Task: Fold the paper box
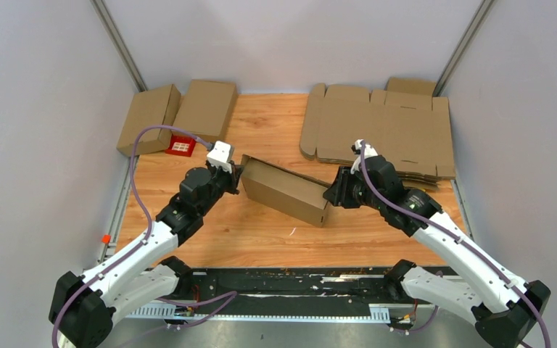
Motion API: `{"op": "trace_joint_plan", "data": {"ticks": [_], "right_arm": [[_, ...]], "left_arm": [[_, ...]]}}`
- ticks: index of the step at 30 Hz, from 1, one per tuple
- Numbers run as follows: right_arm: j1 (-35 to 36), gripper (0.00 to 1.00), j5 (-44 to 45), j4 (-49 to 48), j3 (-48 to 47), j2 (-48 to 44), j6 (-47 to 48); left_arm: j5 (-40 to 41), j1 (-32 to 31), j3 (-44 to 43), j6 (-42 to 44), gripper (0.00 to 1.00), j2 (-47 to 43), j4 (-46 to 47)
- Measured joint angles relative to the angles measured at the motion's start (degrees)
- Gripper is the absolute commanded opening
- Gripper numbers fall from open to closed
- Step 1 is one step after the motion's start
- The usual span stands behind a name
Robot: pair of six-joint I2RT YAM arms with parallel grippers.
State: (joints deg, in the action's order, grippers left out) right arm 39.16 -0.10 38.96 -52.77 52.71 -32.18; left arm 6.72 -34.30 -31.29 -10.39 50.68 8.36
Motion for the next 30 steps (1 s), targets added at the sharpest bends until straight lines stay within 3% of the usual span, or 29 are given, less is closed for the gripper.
{"op": "trace_joint_plan", "data": {"ticks": [11,17,19,26,30], "right_arm": [[-0.2,0.18,0.2,0.0,-0.4,0.9,-1.9],[-0.5,0.06,0.0,2.1,-2.0,1.8,-2.3],[-1.3,0.03,-0.9,3.6,-3.0,2.7,-2.7],[-3.3,0.01,-4.2,5.6,-4.8,4.1,-4.5],[-3.4,0.01,-5.0,5.8,-4.8,4.1,-4.7]], "left_arm": [[0.1,0.2,0.0,0.0,0.0,0.0,0.0],[0.1,0.2,0.0,0.1,0.0,0.0,0.0],[0.0,0.2,0.0,0.1,0.06,0.0,0.0],[-0.2,0.2,0.3,-0.1,0.2,0.0,0.3],[-0.3,0.2,0.6,-1.0,0.13,0.3,1.0]]}}
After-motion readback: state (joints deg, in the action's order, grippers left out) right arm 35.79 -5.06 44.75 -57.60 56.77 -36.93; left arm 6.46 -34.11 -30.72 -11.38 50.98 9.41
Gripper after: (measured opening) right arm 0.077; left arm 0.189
